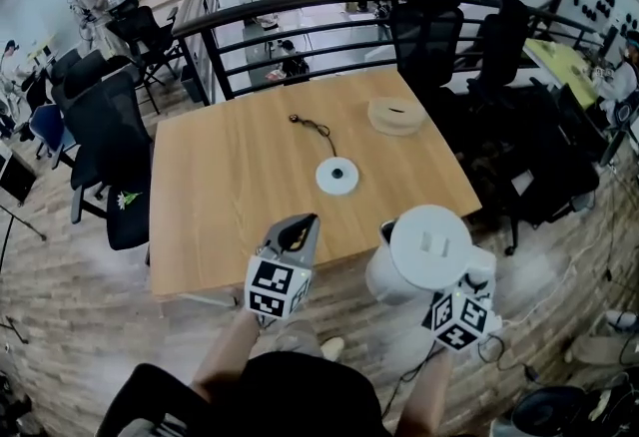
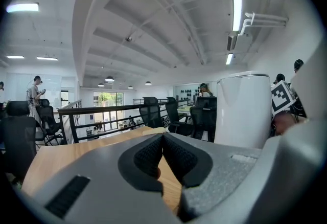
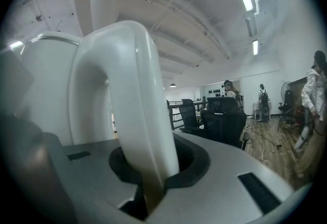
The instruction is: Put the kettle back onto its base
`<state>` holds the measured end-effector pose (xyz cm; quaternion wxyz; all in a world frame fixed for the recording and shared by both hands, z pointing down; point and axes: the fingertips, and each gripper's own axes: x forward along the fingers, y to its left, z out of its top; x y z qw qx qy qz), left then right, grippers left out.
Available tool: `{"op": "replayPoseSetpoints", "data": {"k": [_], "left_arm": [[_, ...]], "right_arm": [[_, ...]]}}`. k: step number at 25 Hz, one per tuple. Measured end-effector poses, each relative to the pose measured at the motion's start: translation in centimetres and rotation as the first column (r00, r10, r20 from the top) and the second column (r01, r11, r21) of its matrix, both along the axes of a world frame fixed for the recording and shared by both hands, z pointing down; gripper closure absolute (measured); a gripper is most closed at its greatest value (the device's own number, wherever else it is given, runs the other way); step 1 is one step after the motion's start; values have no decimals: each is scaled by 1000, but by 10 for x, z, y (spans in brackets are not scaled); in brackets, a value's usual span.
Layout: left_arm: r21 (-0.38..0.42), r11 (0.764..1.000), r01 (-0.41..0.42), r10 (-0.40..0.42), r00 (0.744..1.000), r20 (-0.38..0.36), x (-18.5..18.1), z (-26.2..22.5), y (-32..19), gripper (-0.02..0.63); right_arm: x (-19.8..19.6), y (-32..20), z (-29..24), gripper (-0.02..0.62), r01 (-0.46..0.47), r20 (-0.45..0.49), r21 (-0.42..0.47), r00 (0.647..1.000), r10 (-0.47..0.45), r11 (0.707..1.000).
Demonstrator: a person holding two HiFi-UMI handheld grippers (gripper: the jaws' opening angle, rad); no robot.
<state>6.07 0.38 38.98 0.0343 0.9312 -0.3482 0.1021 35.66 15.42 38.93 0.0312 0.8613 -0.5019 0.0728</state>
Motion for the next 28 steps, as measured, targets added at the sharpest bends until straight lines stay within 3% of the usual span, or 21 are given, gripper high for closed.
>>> {"op": "replayPoseSetpoints", "data": {"k": [13,28], "left_arm": [[-8,995,98,-98,995,4,-26,8,-35,603],[-51,989,136,-136,991,5,-40,37,-134,603]], "right_arm": [[-12,-69,6,549,97,15,0,995,-97,995],[-29,-184,25,548,133,7,29,991,-134,991]]}}
